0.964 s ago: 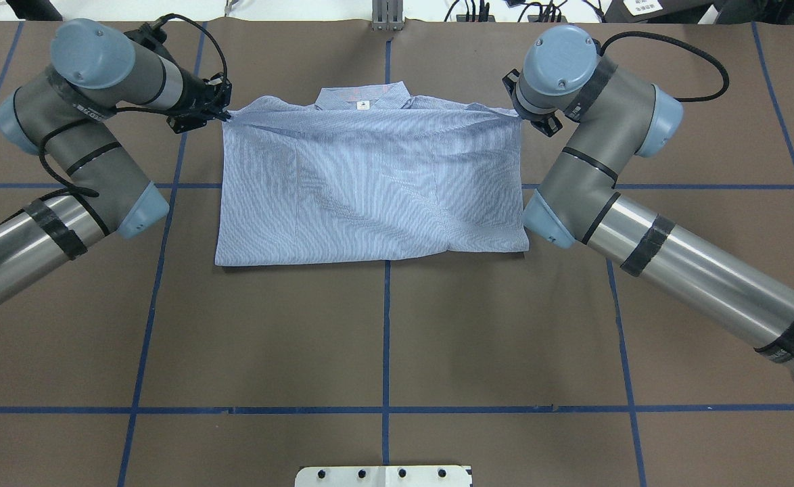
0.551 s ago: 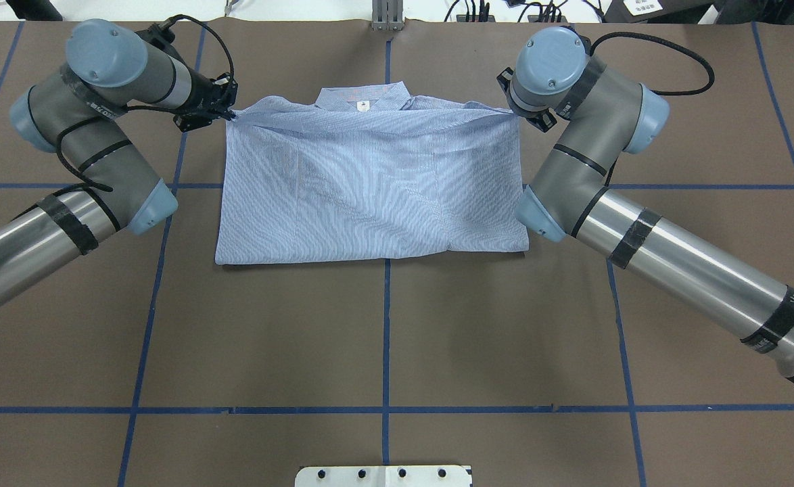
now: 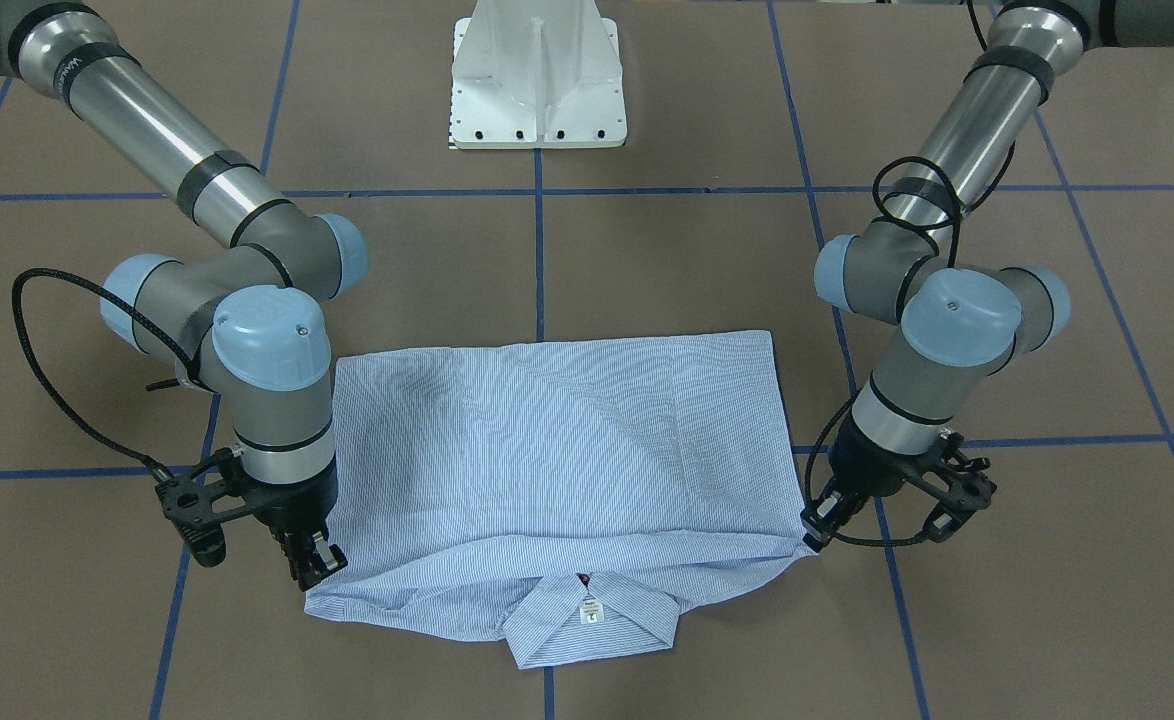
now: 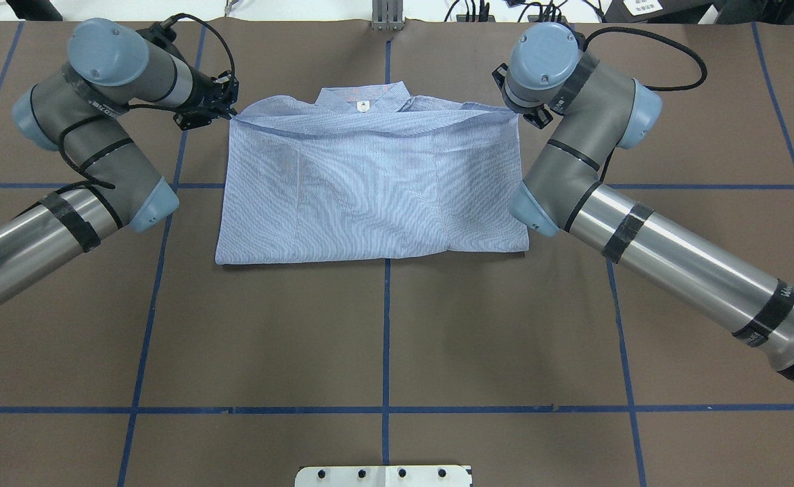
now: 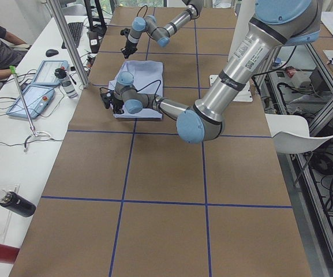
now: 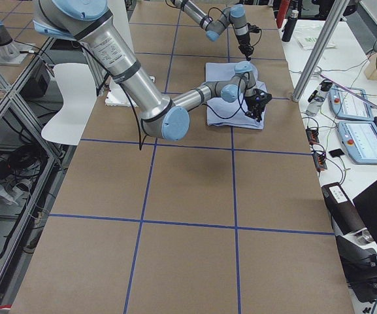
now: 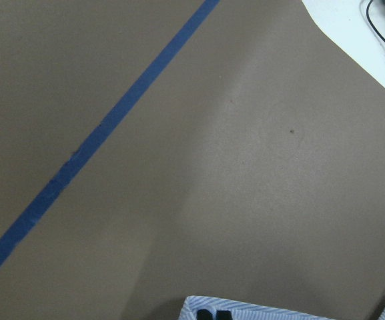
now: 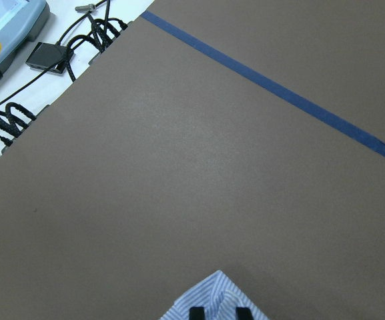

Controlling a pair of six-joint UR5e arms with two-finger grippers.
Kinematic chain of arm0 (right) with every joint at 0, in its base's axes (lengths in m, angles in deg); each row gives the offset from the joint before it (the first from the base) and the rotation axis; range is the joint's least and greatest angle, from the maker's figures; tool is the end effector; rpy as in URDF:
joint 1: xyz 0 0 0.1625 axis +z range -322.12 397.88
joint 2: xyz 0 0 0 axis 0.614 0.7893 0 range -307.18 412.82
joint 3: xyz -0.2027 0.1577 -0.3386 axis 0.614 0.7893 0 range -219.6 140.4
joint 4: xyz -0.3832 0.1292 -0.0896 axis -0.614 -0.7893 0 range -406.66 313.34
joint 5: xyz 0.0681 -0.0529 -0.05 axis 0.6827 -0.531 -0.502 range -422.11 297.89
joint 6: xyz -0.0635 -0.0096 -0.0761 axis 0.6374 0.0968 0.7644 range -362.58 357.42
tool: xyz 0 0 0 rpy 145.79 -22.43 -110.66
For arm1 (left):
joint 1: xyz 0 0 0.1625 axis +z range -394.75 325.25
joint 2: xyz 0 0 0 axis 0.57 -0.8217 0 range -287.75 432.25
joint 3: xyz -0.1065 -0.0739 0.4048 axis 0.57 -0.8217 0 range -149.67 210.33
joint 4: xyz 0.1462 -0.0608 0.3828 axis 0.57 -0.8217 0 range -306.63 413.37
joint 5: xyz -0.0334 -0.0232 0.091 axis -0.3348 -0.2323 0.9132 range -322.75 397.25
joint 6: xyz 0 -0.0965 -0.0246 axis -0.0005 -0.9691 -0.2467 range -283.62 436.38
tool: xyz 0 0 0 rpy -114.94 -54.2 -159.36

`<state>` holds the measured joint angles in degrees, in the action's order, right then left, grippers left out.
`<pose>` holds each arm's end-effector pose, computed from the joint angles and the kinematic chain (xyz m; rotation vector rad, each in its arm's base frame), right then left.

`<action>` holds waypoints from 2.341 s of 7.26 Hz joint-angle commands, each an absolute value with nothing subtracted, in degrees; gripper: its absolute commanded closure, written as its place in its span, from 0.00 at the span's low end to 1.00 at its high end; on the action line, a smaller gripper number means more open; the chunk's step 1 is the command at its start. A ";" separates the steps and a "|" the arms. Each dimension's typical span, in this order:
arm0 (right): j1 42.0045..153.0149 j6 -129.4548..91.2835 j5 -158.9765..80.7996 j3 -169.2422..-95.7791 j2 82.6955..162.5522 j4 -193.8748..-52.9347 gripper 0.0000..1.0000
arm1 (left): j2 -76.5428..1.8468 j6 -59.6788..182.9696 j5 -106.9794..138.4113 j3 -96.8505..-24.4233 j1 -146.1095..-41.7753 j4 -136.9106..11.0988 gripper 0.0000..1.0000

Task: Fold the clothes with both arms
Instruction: 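Lay the hem down near the collar with both grippers, then release the hem and move the right gripper to the folded shirt's corner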

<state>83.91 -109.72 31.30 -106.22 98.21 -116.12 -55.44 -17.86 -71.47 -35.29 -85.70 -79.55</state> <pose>-0.4669 -0.6674 0.3309 0.1329 -0.7544 1.0294 0.4097 -0.6660 0.3782 0.1128 1.0351 -0.7172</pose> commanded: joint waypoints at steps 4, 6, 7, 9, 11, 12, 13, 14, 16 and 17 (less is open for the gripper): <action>83.26 -110.16 38.08 -124.75 111.00 -115.56 0.44 | -51.70 -16.44 -75.86 -41.81 -90.38 -80.40 0.68; 76.66 -110.95 37.56 -136.87 120.64 -115.56 0.37 | -49.93 -16.44 -75.60 -43.75 -90.38 -80.31 0.68; 74.72 -114.87 37.56 -138.03 122.23 -115.56 0.36 | -49.40 -16.44 -75.34 -44.19 -90.38 -80.31 0.68; 72.08 -117.54 35.64 -137.61 122.69 -113.91 0.32 | -49.31 -16.00 -74.99 -44.90 -90.47 -79.96 0.68; 71.02 -118.07 34.92 -137.16 124.70 -109.69 0.32 | -49.31 -15.65 -74.99 -44.90 -90.47 -79.78 0.68; 69.71 -118.16 34.22 -136.47 124.80 -109.41 0.31 | -49.31 -15.65 -74.99 -44.90 -90.47 -79.69 0.68; 68.30 -118.33 32.04 -136.29 124.80 -109.41 0.32 | -49.31 -15.65 -74.99 -44.90 -90.47 -79.69 0.68; 68.29 -118.34 31.85 -136.46 124.80 -109.41 0.35 | -49.31 -15.65 -75.07 -44.81 -90.38 -79.69 0.68; 68.46 -118.60 31.93 -137.16 125.41 -109.32 1.00 | -49.22 -15.65 -75.08 -44.81 -90.38 -79.69 0.68; 68.38 -118.60 31.93 -137.16 125.41 -109.32 1.00 | -49.22 -15.65 -74.99 -44.73 -90.47 -79.69 0.68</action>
<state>68.45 -118.56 31.94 -137.02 125.23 -109.36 -49.25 -15.65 -75.05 -44.79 -90.40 -79.69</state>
